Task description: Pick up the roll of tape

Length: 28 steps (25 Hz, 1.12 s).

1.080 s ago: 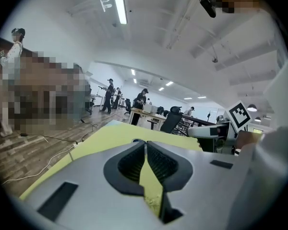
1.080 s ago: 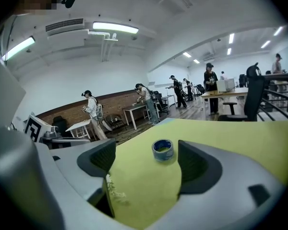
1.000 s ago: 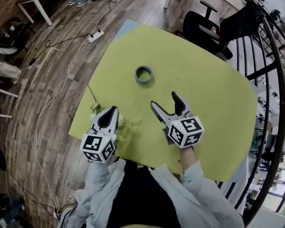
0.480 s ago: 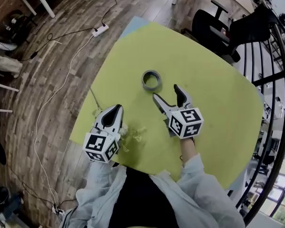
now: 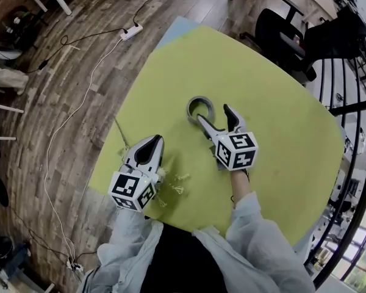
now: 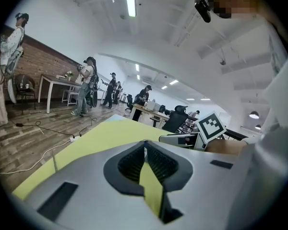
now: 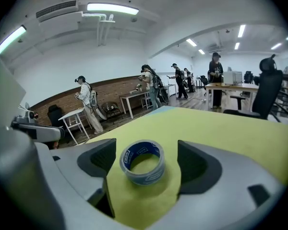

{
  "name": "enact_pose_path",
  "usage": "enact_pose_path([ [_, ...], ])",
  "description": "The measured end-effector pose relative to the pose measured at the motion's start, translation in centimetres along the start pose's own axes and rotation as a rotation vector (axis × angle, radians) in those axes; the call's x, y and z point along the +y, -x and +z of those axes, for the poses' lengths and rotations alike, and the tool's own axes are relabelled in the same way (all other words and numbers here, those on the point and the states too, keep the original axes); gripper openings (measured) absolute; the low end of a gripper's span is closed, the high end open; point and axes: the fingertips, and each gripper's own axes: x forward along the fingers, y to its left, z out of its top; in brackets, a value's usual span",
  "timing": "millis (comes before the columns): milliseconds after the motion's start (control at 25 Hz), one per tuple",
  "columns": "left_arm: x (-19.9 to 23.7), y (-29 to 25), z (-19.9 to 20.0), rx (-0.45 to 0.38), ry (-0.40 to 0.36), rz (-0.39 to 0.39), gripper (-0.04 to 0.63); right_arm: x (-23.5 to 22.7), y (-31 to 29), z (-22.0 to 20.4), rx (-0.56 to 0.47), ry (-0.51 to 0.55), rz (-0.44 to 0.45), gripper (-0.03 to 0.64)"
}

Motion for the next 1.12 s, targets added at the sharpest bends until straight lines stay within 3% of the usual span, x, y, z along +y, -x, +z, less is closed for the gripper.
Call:
enact_pose_path([
  [440,0.9,-1.8,-1.6,0.023,0.077,0.028,0.029,-1.9,-4.4,-1.7,0.066,-0.018,0.003,0.387],
  [880,1.6,-1.9,-2.4,0.025,0.111,0.031,0.029,-2.0,-7.1,-3.4,0.156,0.047,-0.057,0.315],
  [1040,1.8,-2.1,-2.5,0.027,0.119,0.033,0.029,-2.4,-7.2,-3.6,0.184,0.077,-0.087,0.253],
  [1120,1.7,-2.2,-2.6,0.029,0.118,0.032,0.029,-2.4,-7.1,-3.6,0.185,0.113,-0.085,0.137],
])
